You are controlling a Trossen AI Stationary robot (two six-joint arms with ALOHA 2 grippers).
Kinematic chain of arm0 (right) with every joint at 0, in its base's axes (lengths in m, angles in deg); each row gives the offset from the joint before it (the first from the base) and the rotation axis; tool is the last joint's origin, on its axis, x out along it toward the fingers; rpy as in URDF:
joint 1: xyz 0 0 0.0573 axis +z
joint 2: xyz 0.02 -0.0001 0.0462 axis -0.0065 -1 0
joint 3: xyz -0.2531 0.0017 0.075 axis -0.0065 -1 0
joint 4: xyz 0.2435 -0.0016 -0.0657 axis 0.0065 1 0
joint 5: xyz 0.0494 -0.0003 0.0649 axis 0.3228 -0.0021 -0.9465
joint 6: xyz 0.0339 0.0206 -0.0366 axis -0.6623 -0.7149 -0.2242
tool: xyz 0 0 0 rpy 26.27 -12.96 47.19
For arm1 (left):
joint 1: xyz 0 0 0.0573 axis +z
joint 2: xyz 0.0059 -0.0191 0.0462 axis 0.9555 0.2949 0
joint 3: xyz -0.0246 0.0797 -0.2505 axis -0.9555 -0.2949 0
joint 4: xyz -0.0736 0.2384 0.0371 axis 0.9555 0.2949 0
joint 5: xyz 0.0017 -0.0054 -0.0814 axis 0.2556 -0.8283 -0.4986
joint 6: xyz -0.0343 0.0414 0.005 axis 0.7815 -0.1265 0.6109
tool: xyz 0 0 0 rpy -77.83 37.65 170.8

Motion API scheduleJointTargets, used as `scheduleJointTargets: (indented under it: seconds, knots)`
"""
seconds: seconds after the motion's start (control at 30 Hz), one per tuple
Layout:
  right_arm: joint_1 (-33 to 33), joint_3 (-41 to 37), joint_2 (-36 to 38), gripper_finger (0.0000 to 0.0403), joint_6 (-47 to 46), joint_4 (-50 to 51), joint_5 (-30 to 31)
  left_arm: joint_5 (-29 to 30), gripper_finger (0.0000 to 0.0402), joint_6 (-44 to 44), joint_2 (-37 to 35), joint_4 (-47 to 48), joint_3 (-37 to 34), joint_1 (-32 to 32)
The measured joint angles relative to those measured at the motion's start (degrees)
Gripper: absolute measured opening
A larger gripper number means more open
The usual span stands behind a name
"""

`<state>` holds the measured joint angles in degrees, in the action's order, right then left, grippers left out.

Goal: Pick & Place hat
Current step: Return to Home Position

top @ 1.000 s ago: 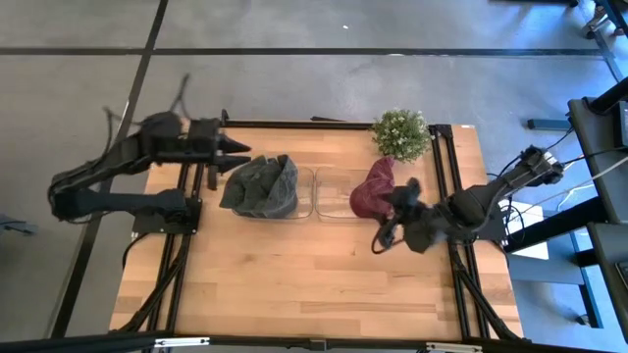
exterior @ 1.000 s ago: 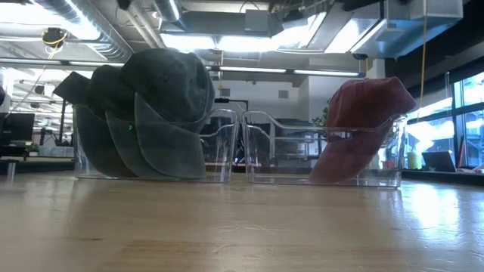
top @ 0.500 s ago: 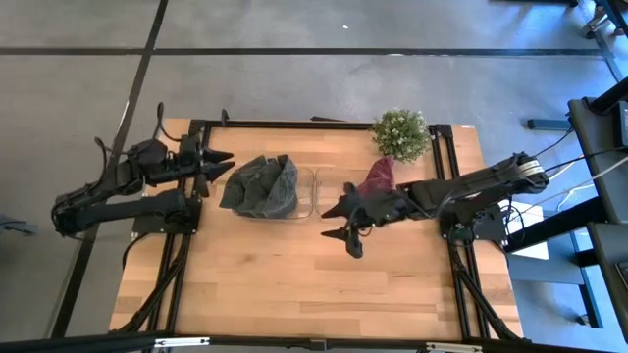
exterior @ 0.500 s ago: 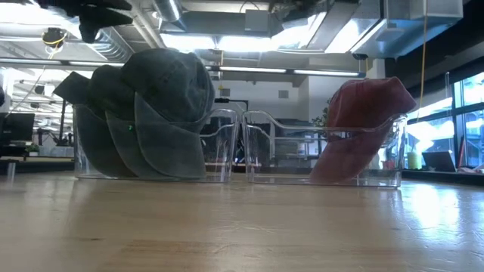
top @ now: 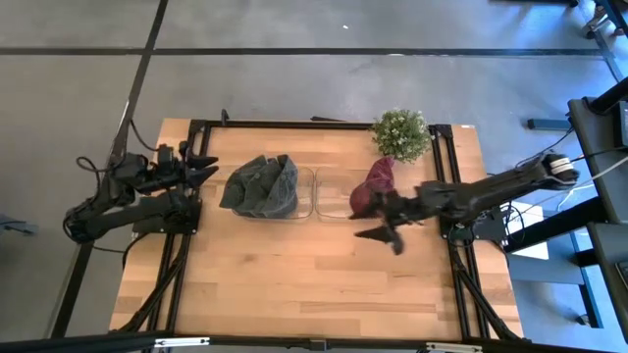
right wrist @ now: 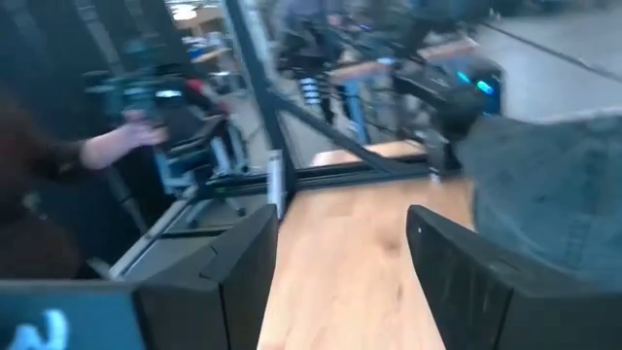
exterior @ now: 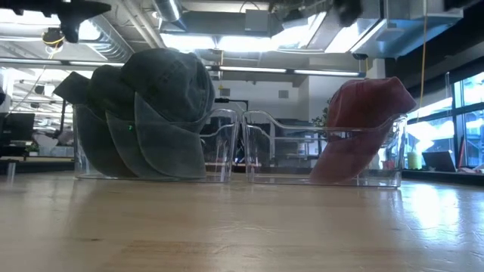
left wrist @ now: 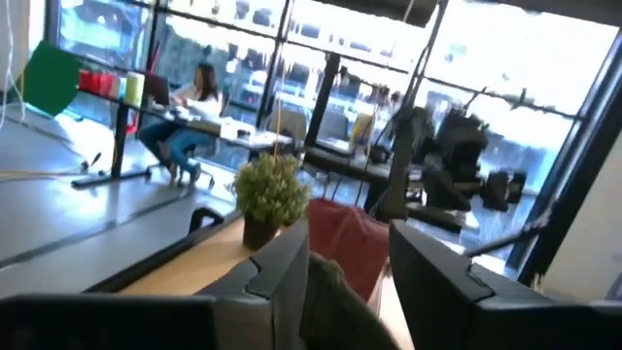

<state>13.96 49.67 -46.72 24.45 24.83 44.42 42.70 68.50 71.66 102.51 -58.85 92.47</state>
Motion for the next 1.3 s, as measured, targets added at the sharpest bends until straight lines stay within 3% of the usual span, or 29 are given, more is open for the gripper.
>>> scheduleJointTargets:
  seconds: [0.2, 0.4, 0.63, 0.87, 1.3]
  knots:
    - [3.72, -11.34, 16.89, 0.0228, 4.45, 1.32, -5.16, -1.62, 0.0141, 0.40, 1.39, -4.55, -3.45, -0.01]
    - [4.39, -20.68, 30.38, 0.0228, -0.46, 0.96, 1.42, 4.05, 0.0139, 0.88, 0.82, -14.22, -10.46, 0.00]
    - [4.37, -28.07, 42.26, 0.0228, 2.84, 1.22, 1.94, 6.47, 0.0139, 0.77, -0.04, -18.73, -18.27, 0.00]
    - [4.35, -33.47, 49.41, 0.0228, 3.88, 1.58, 1.98, 5.78, 0.0141, 3.05, -0.05, -20.69, -24.05, 0.00]
    - [4.32, -36.96, 55.73, 0.0228, 6.87, 5.75, 6.54, 6.85, 0.0139, 1.80, -0.10, -22.40, -26.88, 0.00]
